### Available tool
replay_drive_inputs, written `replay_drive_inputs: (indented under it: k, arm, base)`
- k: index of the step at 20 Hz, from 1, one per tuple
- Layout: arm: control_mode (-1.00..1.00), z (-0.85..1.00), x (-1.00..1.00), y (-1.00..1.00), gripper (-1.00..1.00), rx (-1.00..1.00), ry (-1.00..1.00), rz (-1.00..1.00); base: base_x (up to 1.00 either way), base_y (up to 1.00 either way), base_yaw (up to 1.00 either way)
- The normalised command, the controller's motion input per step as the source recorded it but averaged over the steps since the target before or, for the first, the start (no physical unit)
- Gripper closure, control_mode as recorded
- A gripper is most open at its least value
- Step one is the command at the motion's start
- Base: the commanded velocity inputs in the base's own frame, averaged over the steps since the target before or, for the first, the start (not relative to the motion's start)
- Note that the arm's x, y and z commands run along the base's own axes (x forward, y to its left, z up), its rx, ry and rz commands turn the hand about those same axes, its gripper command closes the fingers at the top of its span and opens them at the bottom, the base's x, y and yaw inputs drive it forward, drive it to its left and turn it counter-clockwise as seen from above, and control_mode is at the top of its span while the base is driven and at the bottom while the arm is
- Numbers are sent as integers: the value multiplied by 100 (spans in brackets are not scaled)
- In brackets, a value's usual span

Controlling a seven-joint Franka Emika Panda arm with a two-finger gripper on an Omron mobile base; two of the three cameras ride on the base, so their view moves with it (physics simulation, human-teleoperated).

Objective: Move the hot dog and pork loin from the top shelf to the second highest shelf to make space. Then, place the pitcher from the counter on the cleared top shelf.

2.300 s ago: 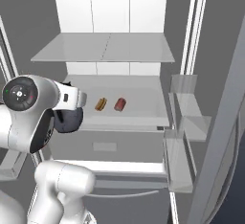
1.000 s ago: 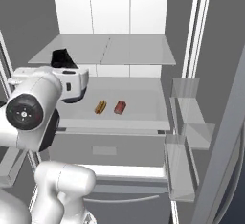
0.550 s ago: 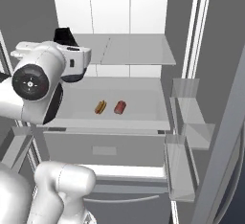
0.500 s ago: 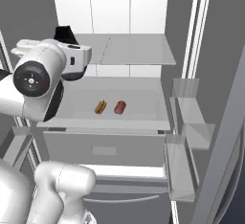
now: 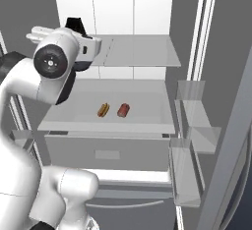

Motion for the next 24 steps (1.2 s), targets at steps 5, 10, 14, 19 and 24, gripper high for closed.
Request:
replay_drive_inputs:
  k: [5, 10, 14, 19, 24]
  arm:
    - [-100, 9, 68, 0, 100, 1, -8, 0]
    - [-100, 20, 72, -1, 100, 0, -5, 0]
    - [-100, 27, 62, 0, 100, 0, 12, 0]
    - [-100, 16, 61, 0, 100, -1, 22, 0]
    - [-100, 0, 52, 0, 100, -3, 15, 0]
  base:
    - [0, 0, 0]
    - [0, 0, 0]
    - [0, 0, 0]
    - [0, 0, 0]
    - [0, 0, 0]
